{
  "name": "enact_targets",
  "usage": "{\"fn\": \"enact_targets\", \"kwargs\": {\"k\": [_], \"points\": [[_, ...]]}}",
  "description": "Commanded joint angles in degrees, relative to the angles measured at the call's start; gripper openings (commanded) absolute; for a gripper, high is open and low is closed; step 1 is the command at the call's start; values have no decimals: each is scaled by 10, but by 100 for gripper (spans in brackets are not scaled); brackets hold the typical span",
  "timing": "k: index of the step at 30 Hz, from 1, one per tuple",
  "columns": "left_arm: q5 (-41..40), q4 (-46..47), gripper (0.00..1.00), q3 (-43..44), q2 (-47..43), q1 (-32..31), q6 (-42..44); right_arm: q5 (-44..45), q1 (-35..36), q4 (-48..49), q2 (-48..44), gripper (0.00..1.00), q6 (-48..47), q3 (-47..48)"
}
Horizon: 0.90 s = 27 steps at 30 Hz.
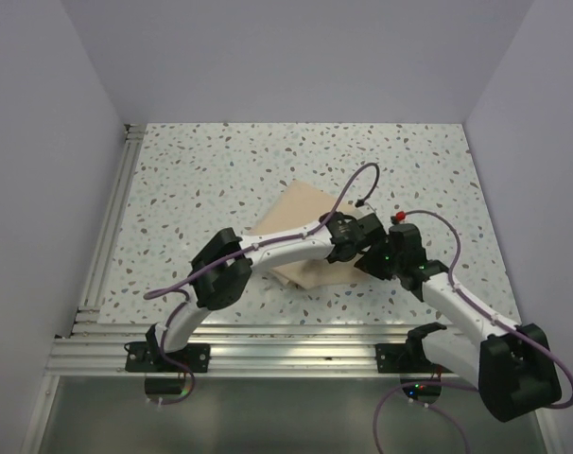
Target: Prepare the surgical pack
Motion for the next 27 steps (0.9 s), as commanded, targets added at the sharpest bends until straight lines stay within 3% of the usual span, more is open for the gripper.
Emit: {"fn": "enact_targets", "kwargs": {"k": [1,5,17,24,27], "points": [[-30,-54,0,57,-27,-10,12,-38,0,87,6,22,-6,-27],[-47,-99,0,90,-23,-16,4,-38,0,142,7,26,3,-52],[-72,-135,0,136,-45,-25,-8,-38,6,264,85,22,35,-54],[-81,-149,0,182,-41,-26,-1,32,92,321,122,22,65,-49],[-82,-155,0,191,-44,-26,-1,41,95,386,141,21,86,-69]]}}
